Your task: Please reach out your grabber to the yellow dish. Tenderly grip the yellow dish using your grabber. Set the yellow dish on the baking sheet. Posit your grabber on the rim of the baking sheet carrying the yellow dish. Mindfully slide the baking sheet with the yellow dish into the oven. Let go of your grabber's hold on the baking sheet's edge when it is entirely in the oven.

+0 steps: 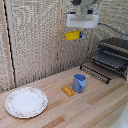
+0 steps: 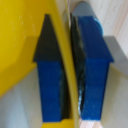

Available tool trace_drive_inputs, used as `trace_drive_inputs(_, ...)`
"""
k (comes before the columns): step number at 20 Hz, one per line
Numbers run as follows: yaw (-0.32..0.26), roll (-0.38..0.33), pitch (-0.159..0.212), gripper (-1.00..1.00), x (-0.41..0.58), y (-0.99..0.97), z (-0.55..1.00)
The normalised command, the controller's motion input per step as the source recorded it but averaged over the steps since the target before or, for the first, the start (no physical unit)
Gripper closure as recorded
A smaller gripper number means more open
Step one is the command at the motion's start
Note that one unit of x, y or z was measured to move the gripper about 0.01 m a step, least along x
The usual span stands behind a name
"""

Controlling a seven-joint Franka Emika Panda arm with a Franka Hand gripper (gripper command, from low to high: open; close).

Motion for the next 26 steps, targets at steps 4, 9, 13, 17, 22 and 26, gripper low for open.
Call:
trace_drive_inputs(4, -0.12, 0.016, 0.009, 1.0, -0.356, -0.78, 0.3)
trace_drive_inputs(9, -0.103, 0.015, 0.013, 1.0, -0.4, -0.84, 0.13)
trace_drive_inputs(13, -0.091, 0.027, 0.005, 1.0, -0.334, -0.82, -0.07)
trace_drive_inputs(17, -0.086, 0.004, 0.0, 1.0, -0.243, -0.61, -0.24)
trace_drive_inputs(22, -0.032, 0.0, 0.0, 1.0, -0.054, -0.38, -0.37)
trace_drive_inputs(26, 0.0, 0.0, 0.0, 1.0, 0.0, -0.15, -0.38)
